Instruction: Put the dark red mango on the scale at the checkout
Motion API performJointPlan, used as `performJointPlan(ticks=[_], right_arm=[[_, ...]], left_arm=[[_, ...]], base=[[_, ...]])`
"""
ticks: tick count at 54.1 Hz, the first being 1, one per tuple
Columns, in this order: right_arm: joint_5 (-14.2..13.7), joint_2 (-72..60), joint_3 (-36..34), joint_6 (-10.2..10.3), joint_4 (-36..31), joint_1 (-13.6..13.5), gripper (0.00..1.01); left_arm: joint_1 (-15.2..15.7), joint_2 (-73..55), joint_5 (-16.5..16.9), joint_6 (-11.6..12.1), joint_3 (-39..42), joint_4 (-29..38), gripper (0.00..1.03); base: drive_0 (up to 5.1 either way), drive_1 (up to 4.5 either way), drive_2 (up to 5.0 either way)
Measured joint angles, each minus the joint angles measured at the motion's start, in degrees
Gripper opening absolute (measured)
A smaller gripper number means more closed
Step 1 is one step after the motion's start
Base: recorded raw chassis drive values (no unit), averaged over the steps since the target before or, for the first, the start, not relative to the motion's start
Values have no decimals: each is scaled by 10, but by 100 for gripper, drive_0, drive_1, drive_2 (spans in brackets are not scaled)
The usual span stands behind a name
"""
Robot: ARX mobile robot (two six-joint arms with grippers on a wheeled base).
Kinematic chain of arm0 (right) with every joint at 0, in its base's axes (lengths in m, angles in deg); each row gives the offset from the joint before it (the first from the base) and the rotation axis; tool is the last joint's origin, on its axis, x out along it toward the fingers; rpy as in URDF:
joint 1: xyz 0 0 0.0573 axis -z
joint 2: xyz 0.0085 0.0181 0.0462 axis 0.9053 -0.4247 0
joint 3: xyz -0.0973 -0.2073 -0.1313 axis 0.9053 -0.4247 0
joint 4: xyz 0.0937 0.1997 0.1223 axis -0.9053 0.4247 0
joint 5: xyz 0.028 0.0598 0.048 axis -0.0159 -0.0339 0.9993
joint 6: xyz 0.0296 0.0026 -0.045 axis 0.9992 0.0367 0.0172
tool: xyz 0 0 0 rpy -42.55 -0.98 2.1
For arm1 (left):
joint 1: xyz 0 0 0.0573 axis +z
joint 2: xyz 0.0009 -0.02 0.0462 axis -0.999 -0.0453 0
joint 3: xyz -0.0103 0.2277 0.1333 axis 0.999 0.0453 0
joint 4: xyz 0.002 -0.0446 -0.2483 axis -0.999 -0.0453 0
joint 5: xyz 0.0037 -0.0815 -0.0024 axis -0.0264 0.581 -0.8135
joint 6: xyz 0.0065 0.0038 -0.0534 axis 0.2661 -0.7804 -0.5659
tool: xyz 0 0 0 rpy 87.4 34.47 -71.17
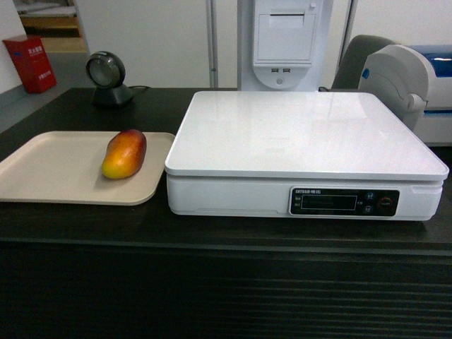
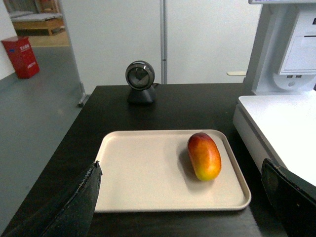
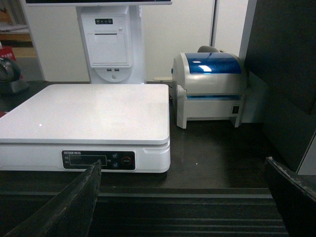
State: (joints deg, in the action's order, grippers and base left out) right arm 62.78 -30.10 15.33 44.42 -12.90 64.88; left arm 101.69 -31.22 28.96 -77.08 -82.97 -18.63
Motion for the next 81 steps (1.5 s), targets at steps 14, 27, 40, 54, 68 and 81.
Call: performJointPlan(ticks=[14,27,40,54,68,81], right_arm=[[0,0,0,0,0,0,98],[0,0,0,0,0,0,98],[0,0,0,0,0,0,98],[0,0,0,0,0,0,98],[0,0,0,0,0,0,98],[0,0,0,0,0,0,98]], left_arm=[[-58,-480,41,24,-377,-81,98],[-90,-604,50,16,-546,-182,98],[-105,-643,45,2,-605,-234,98],[-123,-671,48,-20,-634,-282,98],[-132,-679,31,-19,-642,-291,98],[-138,-706,9,-19,-655,-305,98]], base=[[0,0,0],[0,0,0],[0,0,0],[0,0,0],[0,0,0],[0,0,0]])
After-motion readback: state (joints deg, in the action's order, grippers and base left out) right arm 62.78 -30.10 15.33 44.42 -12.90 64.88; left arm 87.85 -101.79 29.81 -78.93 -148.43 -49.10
